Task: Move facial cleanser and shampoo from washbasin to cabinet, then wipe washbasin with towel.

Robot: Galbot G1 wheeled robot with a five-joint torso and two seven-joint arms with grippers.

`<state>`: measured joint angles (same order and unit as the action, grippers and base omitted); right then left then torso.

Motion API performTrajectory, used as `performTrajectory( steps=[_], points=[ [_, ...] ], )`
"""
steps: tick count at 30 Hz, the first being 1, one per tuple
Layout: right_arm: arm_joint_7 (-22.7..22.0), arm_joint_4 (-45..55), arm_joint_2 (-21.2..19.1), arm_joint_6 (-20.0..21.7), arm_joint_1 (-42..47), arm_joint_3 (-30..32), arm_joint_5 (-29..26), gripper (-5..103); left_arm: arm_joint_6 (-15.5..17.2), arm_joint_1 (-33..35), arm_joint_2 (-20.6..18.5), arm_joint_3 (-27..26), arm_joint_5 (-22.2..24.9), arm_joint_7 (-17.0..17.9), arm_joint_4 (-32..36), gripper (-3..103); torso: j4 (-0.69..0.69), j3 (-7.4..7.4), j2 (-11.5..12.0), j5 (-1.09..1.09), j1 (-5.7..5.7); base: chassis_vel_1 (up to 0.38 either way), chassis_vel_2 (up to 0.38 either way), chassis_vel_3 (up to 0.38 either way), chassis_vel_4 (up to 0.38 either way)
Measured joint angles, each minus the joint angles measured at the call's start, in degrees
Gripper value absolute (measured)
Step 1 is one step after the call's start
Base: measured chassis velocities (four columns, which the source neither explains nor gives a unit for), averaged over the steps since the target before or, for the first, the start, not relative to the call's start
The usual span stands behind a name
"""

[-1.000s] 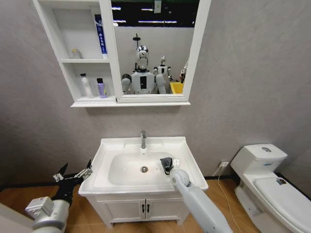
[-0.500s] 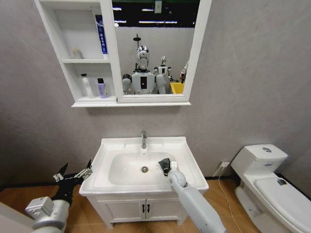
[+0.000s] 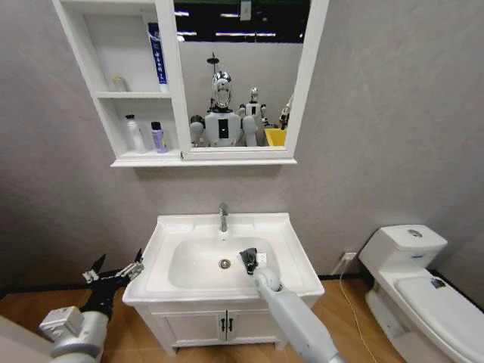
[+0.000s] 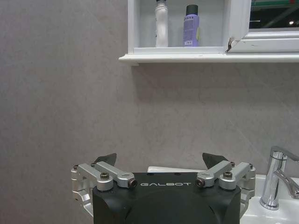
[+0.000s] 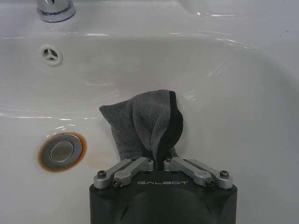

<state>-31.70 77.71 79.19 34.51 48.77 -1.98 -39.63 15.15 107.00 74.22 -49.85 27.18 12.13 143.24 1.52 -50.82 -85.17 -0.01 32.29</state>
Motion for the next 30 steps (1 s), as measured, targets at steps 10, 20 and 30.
performTrajectory(
  steps=[10,20,30],
  points=[
    [2.46,-4.9,2.8,-0.17,-3.4,-0.75,-0.29,4,0.0,0.0,0.0,0.0,0.0,0.0,0.0,100,-0.01,0.0,0.0,0.0,0.0,0.0,0.0,0.0,0.0],
    [3.86,-8.77,5.16,-0.05,-5.97,-1.44,-1.96,4,0.0,0.0,0.0,0.0,0.0,0.0,0.0,100,-0.01,0.0,0.0,0.0,0.0,0.0,0.0,0.0,0.0],
    [4.44,-10.5,7.95,0.36,-7.94,-3.67,-3.14,4,0.0,0.0,0.0,0.0,0.0,0.0,0.0,100,-0.02,0.01,0.0,0.0,0.0,0.0,0.0,0.0,0.0]
  ],
)
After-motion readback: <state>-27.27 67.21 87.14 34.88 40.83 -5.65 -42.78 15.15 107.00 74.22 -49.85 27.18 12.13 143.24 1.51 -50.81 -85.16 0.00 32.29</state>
